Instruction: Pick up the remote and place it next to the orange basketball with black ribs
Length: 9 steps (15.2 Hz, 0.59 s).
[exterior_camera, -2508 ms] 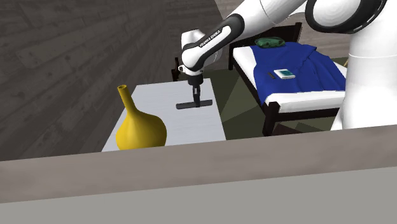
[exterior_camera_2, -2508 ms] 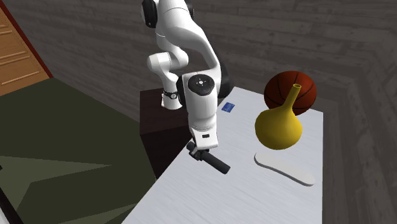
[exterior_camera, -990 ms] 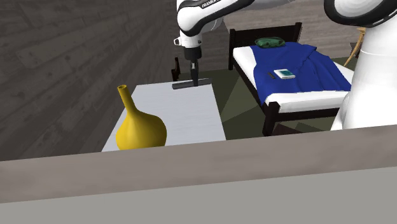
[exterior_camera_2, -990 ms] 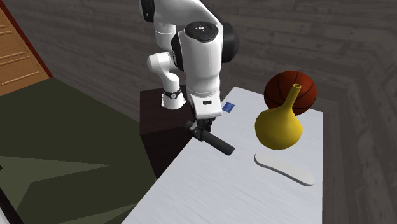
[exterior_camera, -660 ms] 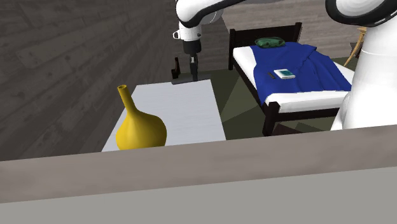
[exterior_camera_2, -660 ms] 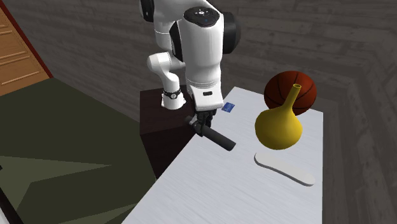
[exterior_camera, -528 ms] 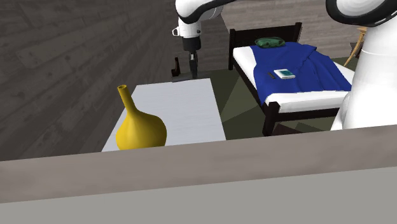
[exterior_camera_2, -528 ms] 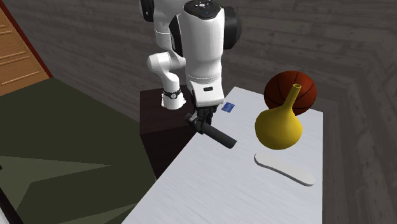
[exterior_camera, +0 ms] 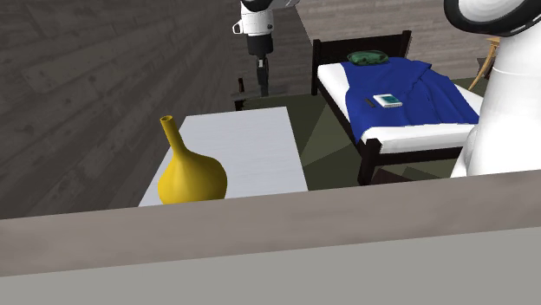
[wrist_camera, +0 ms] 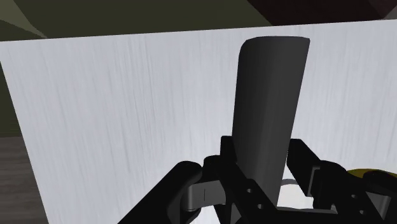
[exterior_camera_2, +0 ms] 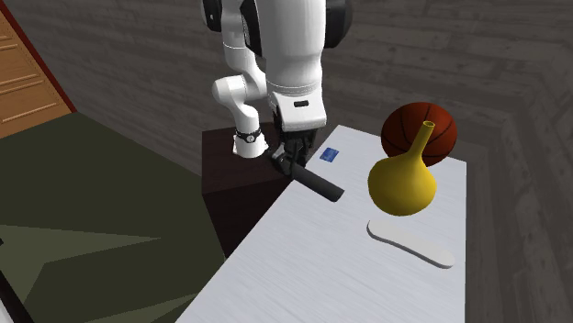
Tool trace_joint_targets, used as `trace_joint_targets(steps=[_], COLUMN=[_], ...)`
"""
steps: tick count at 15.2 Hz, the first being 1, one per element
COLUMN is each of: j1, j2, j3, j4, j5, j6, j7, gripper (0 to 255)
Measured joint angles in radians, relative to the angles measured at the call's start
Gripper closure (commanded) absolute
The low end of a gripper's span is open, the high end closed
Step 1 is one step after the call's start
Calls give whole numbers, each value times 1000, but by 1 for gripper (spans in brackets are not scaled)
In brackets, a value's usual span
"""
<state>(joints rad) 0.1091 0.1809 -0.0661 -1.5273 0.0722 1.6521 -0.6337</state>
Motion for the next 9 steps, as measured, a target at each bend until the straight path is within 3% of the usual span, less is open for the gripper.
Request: trace_joint_targets(steps=[9], j1=[-3], j2=[26], j3=[-1], j4=[158], j5=[1], j6=[-132], j7=[6], gripper=[255])
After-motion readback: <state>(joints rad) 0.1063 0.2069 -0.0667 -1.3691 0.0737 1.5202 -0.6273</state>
